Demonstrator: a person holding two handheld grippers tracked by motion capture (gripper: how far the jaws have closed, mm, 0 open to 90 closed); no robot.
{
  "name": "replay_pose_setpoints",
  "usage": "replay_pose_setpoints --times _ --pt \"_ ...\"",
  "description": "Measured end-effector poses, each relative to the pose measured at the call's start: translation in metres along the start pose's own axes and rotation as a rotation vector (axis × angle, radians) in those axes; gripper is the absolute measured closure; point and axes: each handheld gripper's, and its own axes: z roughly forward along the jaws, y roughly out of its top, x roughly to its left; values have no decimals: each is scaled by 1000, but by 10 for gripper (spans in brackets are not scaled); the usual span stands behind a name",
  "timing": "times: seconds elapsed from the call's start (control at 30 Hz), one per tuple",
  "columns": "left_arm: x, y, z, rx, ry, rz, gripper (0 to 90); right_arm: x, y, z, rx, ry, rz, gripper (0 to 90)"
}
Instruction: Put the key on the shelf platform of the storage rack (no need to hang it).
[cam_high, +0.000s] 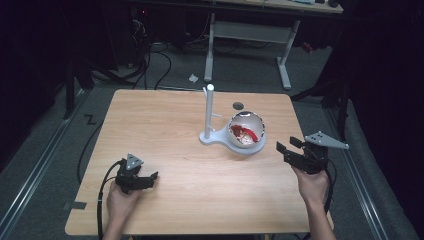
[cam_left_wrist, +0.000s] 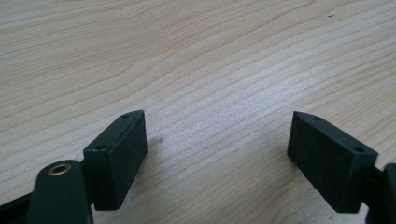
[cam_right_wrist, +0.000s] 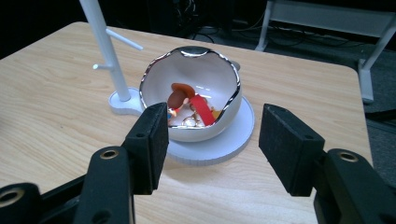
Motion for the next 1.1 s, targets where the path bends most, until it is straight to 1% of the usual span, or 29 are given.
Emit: replay_pose_setpoints --times 0.03,0.27,0.57,0.8,0.93,1.07,1.1 --pt "0 0 0 0 0 0 202 3 -4 0 1 6 0 430" --pt "0 0 0 2 1 2 202 10 -13 0 -2 23 -3 433" --pt "0 0 0 1 1 2 202 17 -25 3 -3 48 13 435" --pt "0 0 0 1 1 1 202 24 -37 12 -1 67 22 441" --pt "0 0 0 0 0 1 202 28 -41 15 7 78 32 442" --pt "0 0 0 0 0 0 202 30 -44 18 11 85 28 441" --pt "0 0 0 0 0 1 202 32 -46 19 10 90 33 442"
